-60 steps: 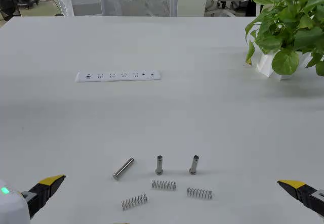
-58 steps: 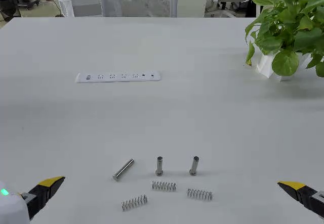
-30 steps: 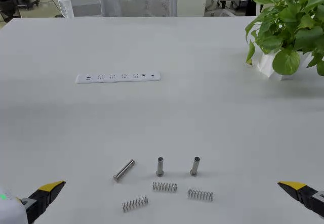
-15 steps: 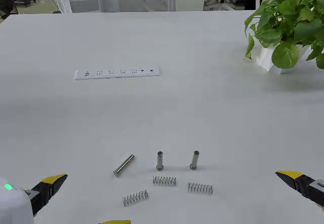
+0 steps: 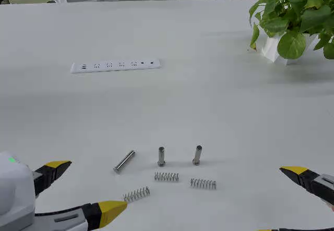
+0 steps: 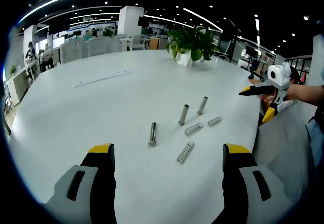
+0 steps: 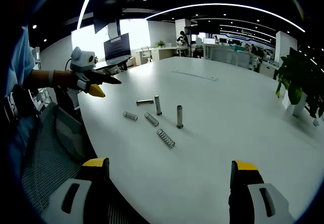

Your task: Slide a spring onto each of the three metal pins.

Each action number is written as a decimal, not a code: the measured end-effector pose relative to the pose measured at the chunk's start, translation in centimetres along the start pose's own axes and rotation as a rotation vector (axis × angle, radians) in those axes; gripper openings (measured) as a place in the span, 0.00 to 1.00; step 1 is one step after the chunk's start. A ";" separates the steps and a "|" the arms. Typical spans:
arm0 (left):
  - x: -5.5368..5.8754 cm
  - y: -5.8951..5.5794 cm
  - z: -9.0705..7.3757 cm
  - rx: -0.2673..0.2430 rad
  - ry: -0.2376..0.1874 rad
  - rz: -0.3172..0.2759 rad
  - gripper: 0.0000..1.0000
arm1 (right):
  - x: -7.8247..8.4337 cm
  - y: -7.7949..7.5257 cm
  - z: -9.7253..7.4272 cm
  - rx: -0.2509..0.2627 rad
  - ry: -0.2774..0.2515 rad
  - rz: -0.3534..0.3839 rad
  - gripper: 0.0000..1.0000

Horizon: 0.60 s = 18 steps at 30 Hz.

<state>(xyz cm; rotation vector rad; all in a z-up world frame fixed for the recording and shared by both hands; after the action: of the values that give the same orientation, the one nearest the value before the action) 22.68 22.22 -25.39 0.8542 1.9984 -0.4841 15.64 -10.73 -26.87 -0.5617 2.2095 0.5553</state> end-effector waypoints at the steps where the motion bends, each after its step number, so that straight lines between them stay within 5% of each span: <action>1: -0.1 0.2 0.1 0.001 0.004 0.009 0.84 | 0.0 0.0 0.0 0.000 0.000 0.000 0.99; 12: -1.5 1.8 2.1 0.044 0.100 0.089 0.74 | -0.3 0.1 -0.1 0.006 -0.010 -0.005 0.99; 18: -1.7 2.0 3.4 0.108 0.181 0.199 0.64 | -0.2 0.1 -0.3 0.015 -0.013 0.000 0.99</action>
<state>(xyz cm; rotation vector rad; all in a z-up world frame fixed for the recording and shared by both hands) 26.70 20.81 -25.81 1.1874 2.0365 -0.4150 15.52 -10.79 -26.51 -0.5495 2.1996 0.5406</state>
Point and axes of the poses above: the centre of the closed fingertips' face, and the gripper's own axes: z roughly forward along the fingers, y roughly to its left, x roughly out of its underside, the point moved 6 cm from there along -z, roughly backward along the fingers, and after that the axes turned 9 degrees about z, right-handed, at the moved point
